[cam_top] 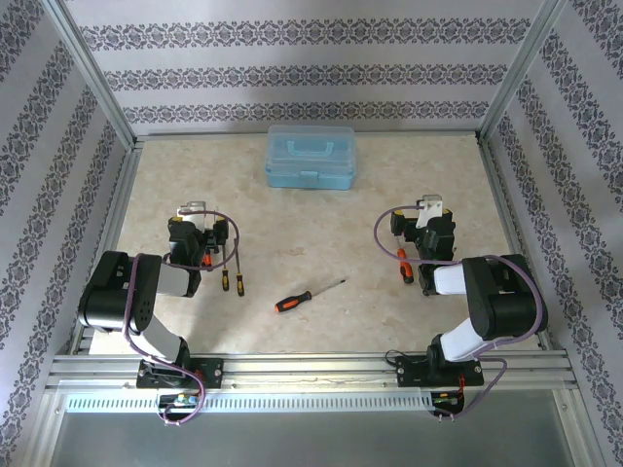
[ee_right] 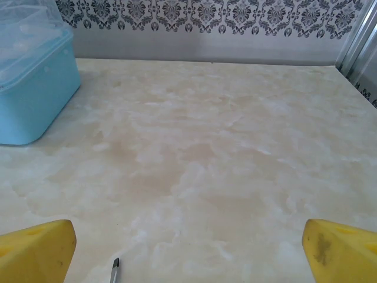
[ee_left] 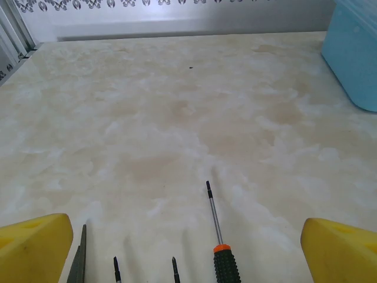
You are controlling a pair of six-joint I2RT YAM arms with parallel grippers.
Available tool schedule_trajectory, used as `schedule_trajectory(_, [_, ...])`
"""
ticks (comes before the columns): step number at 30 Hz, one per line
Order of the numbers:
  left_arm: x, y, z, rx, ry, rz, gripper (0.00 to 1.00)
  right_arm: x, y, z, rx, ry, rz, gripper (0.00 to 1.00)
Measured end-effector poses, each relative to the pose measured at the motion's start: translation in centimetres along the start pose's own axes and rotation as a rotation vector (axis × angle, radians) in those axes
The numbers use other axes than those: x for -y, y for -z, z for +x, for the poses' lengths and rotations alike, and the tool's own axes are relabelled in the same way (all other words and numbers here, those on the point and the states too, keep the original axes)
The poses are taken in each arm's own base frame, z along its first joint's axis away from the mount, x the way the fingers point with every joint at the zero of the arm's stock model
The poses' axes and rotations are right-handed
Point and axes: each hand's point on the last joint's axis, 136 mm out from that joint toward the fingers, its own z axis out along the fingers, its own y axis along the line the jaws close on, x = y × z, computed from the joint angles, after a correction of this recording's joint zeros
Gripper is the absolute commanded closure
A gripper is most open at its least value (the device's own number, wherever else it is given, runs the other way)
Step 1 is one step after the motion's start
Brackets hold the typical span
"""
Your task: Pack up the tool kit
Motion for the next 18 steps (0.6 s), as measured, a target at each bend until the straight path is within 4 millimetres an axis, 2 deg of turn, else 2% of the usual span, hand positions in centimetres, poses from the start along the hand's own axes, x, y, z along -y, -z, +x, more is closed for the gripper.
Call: schedule_trajectory(18, [0.39,0.0,0.0,0.0,-0.007,0.023,0.01,0.0,0.0,0.0,0.0,0.0,0.0,0.02])
